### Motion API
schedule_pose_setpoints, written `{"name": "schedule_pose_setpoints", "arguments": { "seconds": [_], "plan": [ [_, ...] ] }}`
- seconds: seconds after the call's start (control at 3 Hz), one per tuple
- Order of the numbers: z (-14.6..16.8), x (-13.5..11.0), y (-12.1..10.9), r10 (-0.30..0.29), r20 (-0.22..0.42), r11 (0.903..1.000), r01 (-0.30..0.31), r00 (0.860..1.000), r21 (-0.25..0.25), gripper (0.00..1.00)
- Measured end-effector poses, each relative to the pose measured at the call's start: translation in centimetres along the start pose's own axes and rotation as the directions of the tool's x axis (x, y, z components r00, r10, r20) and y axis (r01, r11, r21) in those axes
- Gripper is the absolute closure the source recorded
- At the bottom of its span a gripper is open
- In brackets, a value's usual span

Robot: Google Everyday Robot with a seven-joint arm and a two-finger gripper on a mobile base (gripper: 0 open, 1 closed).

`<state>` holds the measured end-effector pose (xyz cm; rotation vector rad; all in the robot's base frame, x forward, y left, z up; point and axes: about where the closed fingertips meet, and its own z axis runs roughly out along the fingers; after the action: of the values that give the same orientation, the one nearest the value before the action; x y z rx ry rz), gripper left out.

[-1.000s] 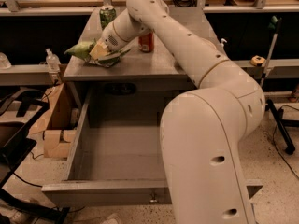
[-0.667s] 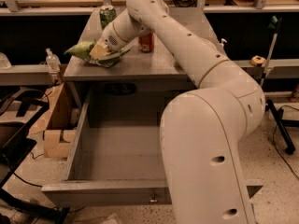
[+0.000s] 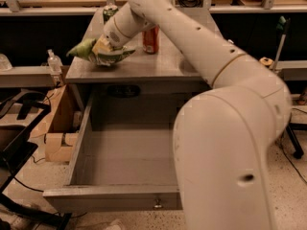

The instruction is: Place green jalapeno chip bag into top drawer

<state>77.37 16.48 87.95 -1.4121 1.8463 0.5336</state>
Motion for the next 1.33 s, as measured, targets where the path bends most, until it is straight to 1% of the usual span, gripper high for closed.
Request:
{"name": "schedule_pose_setpoints", "arguments": {
  "seconds": [0.33,0.67,1.0,1.33],
  "plan": [
    [-4.7,-3.1,0.4,-0.051,-0.046,0.9813,0.059,0.998,0.183,1.0],
    [-11.3,-7.5,2.5,-0.119,-0.113,0.9358,0.149,0.986,0.319,1.0],
    [-16.9,-10.2,4.6,-0.17,-0.112,0.898,0.201,0.979,0.392,1.0],
    [-22.3,-8.2,6.0,-0.121,0.002,0.8914,0.108,0.993,0.44,1.0]
  ]
}}
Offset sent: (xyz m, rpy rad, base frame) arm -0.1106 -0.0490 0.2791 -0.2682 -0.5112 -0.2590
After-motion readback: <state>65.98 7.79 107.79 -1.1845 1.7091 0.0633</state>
